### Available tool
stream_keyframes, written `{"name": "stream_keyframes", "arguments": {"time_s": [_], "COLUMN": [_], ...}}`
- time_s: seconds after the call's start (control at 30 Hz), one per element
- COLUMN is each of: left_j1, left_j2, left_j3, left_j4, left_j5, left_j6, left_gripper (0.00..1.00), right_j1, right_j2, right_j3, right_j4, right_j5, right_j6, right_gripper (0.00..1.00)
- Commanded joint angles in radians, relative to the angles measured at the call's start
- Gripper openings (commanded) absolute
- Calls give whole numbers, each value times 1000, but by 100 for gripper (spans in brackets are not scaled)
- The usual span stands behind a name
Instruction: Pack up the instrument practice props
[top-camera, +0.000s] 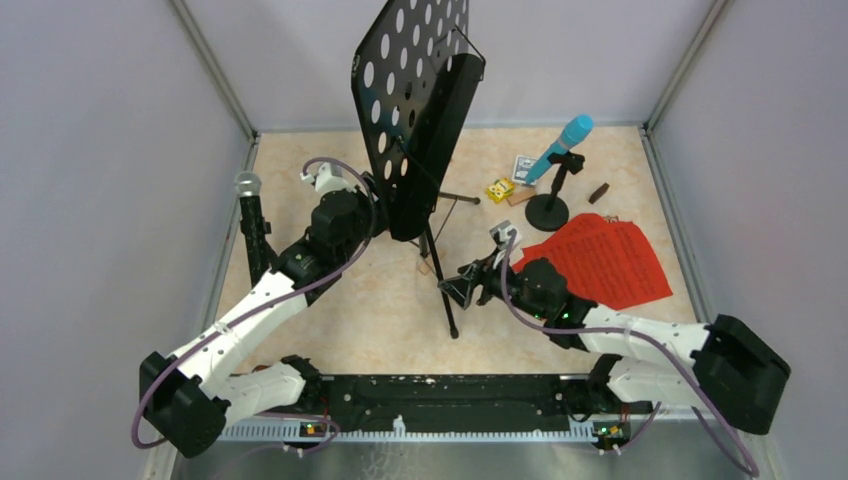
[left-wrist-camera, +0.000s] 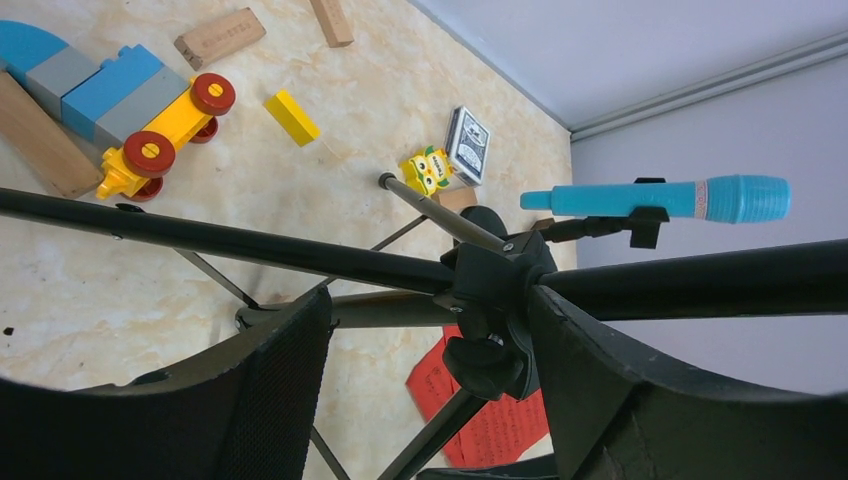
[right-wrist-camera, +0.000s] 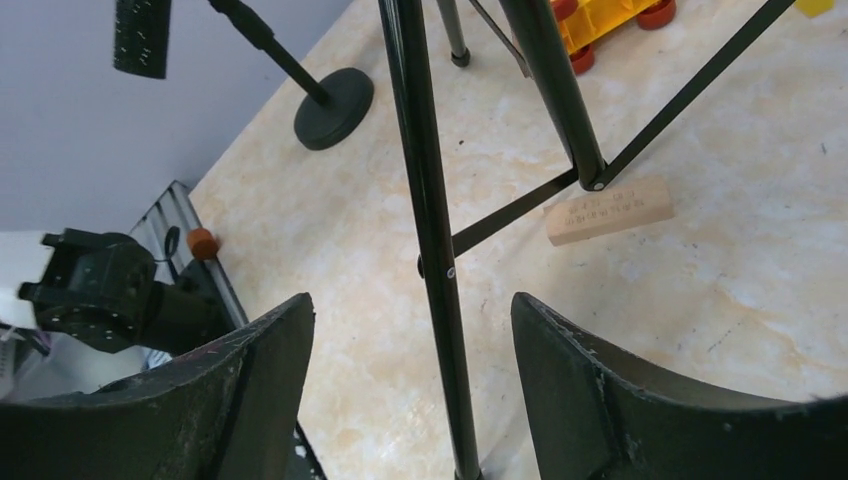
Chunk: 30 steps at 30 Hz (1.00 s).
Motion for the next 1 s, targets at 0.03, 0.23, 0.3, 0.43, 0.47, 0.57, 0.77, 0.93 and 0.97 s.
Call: {"name": "stream_keyframes", "arguments": {"time_s": [0.03, 0.23, 0.3, 0.43, 0.47, 0.57, 0.77, 0.93, 0.97], "left_j1": [13, 15, 15, 15, 15, 16, 17, 21, 23], "left_j2": [-9, -3, -4, -26, -33, -52, -64, -48, -42], "left_j3": [37, 35, 31, -6, -19, -57, -132, -152, -148], "left_j4": [26, 28, 25, 53, 71, 135, 241, 293, 294], "left_j5": [29, 57, 68, 88, 96, 116, 116, 119, 122], "left_j6": [-16, -21, -19, -16, -15, -17, -59, -82, -82], "left_gripper": [77, 76, 76, 76, 76, 76, 67, 49, 44], "right_j1": [82, 157, 161, 163, 163, 163, 163, 163, 163], "right_j2": [151, 291, 327, 368, 372, 377, 369, 363, 363], "right_j3": [56, 62, 61, 57, 56, 57, 60, 70, 70], "right_j4": [187, 272, 296, 334, 336, 331, 306, 274, 268], "right_j5": [79, 244, 277, 297, 299, 308, 323, 327, 328], "right_j6": [-71, -87, -81, -78, -78, -74, -71, -71, -71], "right_gripper": [70, 55, 42, 19, 13, 0, 0, 0, 0]}}
